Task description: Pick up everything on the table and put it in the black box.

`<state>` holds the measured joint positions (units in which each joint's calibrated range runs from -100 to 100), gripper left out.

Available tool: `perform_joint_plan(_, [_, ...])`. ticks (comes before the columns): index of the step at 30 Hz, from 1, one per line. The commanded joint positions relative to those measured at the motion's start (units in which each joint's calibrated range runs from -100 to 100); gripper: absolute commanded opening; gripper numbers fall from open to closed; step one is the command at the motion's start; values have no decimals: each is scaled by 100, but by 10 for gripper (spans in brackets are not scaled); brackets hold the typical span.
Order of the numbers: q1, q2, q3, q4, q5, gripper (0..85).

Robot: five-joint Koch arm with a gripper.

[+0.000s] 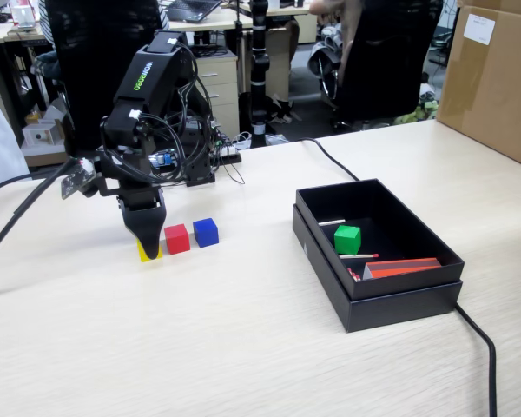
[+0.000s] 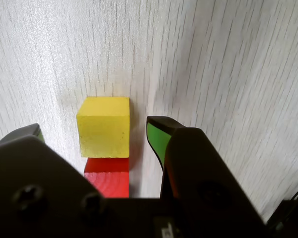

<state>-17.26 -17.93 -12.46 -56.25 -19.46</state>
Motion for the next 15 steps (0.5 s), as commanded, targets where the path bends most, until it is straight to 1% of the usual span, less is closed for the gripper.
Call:
perform_joint_plan(1, [10, 100, 330, 66, 10, 352])
perform_joint_plan(5, [0, 273, 376, 195, 5, 150])
perform_joint_plan(7, [-20, 284, 385, 403, 5, 92])
perform_joint_plan(9, [-59, 181, 557, 429, -5, 70])
perform_joint_plan(11, [-78, -129, 702, 386, -15, 70])
perform_joint_plan(13, [-24, -852, 920, 273, -20, 70])
perform_joint_plan(15, [195, -1288, 1427, -185, 137, 70])
